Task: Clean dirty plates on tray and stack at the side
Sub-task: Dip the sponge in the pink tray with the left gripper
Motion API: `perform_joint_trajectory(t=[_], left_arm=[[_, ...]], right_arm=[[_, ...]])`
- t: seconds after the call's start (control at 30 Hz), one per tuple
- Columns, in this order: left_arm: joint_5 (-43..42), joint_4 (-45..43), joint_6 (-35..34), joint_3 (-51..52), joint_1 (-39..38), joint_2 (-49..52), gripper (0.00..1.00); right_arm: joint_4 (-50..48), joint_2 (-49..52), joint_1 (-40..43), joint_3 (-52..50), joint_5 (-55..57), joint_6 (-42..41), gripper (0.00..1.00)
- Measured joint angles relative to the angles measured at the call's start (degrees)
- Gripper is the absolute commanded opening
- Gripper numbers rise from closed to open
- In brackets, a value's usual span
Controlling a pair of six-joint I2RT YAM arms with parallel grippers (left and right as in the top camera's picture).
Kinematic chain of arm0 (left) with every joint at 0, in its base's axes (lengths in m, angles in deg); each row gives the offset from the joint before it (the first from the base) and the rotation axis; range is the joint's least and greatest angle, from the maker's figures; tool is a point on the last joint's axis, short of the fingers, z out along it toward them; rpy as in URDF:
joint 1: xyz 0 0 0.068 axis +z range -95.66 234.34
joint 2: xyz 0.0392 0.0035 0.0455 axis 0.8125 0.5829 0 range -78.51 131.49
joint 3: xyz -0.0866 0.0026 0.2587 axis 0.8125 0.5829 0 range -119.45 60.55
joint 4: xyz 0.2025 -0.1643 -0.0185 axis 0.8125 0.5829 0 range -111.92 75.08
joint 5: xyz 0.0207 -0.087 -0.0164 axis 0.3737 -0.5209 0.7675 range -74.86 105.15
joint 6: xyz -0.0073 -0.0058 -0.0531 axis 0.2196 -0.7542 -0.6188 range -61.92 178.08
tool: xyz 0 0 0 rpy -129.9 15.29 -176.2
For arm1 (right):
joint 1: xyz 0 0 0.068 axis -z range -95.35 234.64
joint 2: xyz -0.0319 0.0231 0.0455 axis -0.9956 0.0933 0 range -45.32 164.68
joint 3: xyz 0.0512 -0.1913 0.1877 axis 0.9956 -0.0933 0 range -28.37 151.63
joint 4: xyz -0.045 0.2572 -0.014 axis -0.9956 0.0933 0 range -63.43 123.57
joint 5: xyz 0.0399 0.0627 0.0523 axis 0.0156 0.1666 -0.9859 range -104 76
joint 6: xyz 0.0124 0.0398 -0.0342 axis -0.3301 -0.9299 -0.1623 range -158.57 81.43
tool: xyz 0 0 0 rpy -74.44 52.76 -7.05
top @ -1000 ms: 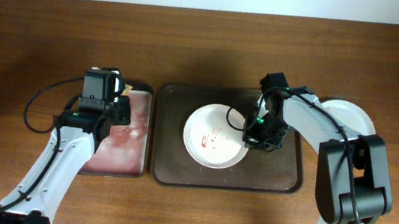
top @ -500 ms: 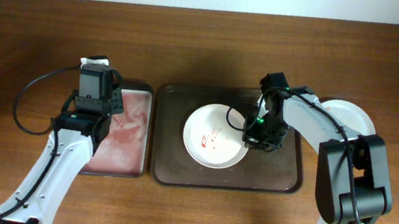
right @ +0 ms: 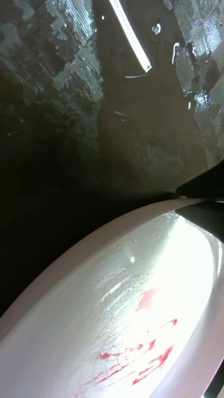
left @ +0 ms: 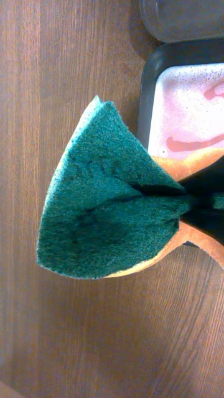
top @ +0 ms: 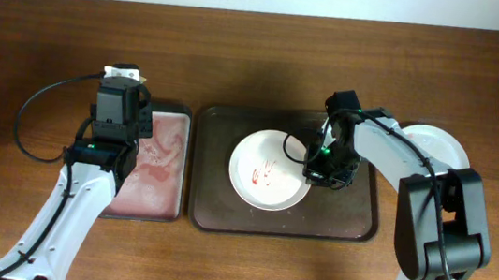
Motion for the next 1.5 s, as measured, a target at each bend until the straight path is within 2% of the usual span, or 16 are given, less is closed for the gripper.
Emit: perform_joint_trajectory(t=[0.53, 0.87, 1.07, 1.27, 1.5], left_arm=[[0.0, 0.15, 0.0, 0.0, 0.0, 0.0, 0.0], [-0.5, 4.0, 0.0, 0.0, 0.0, 0.0, 0.0], [-4.52, 9.29, -0.31, 0.0, -0.04, 1.84, 0.0], [-16.74, 12.24, -0.5, 0.0, -0.04, 9.42, 0.0], [-23.56, 14.45, -0.55, -0.57, -0.04, 9.51, 0.0]], right_arm=[[-0.5, 0.0, 0.0, 0.0, 0.0, -0.02, 0.04], [-0.52, 0.0, 0.0, 0.0, 0.02, -0.02, 0.04], [-0.55, 0.0, 0.0, 0.0, 0.0, 0.02, 0.04], [-0.57, 0.0, 0.0, 0.0, 0.0, -0.02, 0.04], [-0.57, 0.0, 0.0, 0.0, 0.02, -0.02, 0.04]])
